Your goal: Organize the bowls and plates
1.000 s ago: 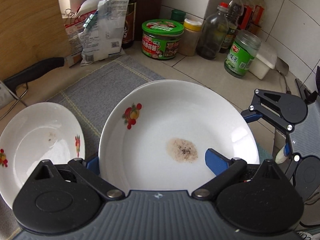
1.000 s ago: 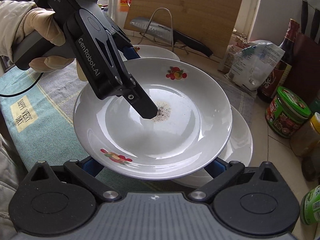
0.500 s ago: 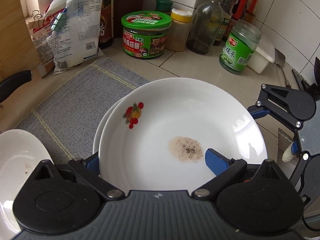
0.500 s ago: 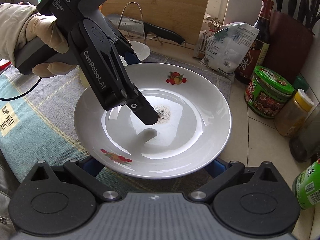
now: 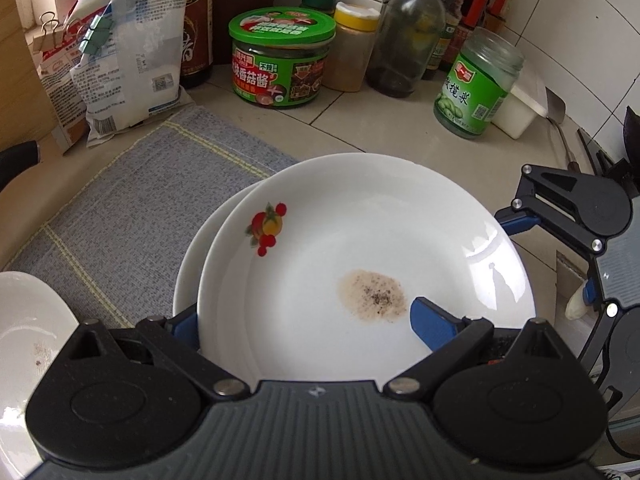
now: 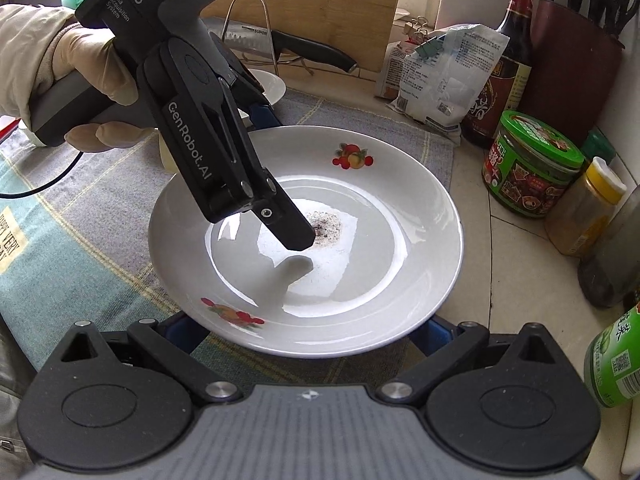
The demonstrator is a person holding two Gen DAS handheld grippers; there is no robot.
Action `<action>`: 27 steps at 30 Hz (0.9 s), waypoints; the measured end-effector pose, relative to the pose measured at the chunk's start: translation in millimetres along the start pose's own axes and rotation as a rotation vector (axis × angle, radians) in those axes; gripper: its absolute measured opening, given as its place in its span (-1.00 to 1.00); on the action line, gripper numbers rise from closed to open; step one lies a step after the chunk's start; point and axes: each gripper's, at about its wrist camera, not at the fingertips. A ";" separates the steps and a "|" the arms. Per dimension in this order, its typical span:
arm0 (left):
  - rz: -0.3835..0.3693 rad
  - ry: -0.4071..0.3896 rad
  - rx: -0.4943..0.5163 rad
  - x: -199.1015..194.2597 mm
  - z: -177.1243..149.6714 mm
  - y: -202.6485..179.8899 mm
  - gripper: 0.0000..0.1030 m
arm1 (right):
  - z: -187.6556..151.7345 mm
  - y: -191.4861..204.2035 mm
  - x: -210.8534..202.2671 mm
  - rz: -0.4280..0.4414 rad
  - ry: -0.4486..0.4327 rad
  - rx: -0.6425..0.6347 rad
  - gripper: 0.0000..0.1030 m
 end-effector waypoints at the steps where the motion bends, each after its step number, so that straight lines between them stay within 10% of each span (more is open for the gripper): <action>1: 0.000 0.004 0.003 0.3 0.5 -0.1 0.94 | 0.5 -0.3 0.2 0.003 0.004 0.006 1.00; 27: 0.039 0.127 0.054 4.0 9.8 -2.6 0.94 | 10.4 0.2 0.6 0.014 0.086 0.109 1.00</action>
Point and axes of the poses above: each gripper's, at about its wrist camera, not at the fingertips, and x roughly the way its jaws point, y to its left, z to its top, and after that the axes turned 11 degrees about y, right-handed
